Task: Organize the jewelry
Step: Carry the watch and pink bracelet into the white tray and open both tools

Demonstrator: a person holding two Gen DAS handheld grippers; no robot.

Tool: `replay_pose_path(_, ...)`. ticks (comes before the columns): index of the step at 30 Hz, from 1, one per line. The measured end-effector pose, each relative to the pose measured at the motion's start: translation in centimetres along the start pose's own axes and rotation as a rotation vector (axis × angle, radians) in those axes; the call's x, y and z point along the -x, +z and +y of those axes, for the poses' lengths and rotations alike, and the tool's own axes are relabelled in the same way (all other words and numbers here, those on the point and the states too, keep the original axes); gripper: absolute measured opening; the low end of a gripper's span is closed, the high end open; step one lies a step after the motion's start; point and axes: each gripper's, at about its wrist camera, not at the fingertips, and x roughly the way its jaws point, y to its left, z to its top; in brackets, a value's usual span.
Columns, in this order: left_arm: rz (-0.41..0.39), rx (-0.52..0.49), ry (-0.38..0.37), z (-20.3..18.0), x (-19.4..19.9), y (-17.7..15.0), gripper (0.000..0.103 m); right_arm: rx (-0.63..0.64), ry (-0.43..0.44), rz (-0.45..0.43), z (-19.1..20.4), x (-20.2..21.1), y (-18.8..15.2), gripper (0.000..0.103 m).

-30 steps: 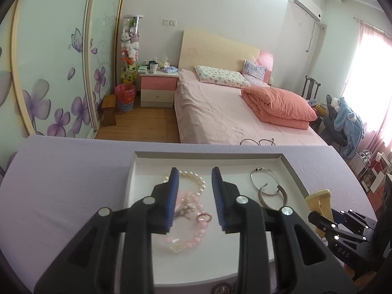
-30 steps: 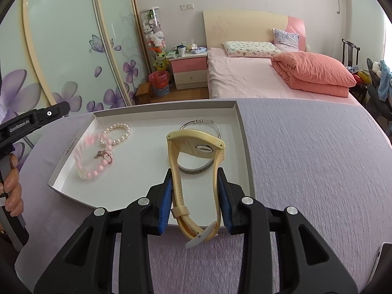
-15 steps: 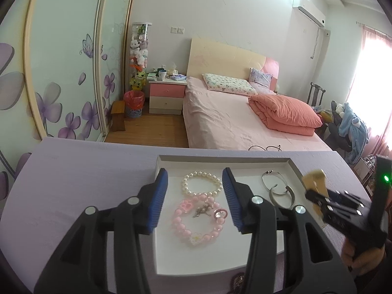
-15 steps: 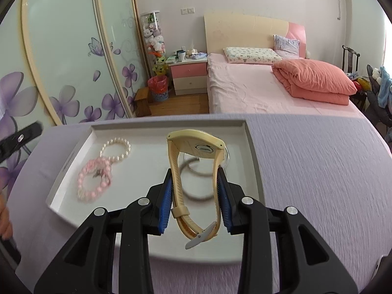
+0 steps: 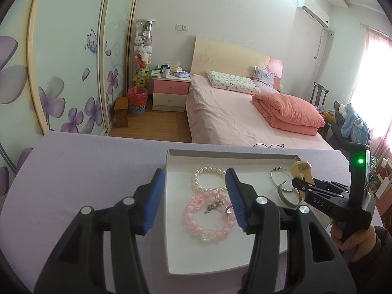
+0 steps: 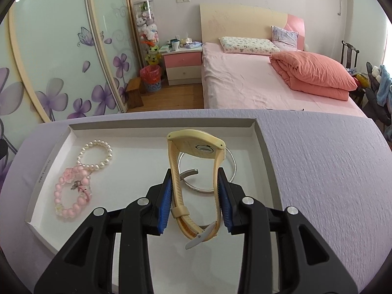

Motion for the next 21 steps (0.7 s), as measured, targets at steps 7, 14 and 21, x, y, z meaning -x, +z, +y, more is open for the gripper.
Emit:
replay_pose_path(7, 0.016, -0.002, -0.004, -0.1, -1.0, -0.2, 0.053, -0.006, -0.016, 0.008, -0.3, -0.9, 0.3, 0.039)
replay_pose_path(14, 0.029, -0.003, -0.006, -0.2, -1.8, -0.4, 0.057, 0.017, -0.034, -0.04, 0.2, -0.1, 0.3, 0.071)
replay_pose_path(21, 0.038, 0.0, -0.011, -0.2, -2.0, -0.6, 0.057, 0.023, -0.019, -0.06, 0.5, 0.8, 0.4, 0.071)
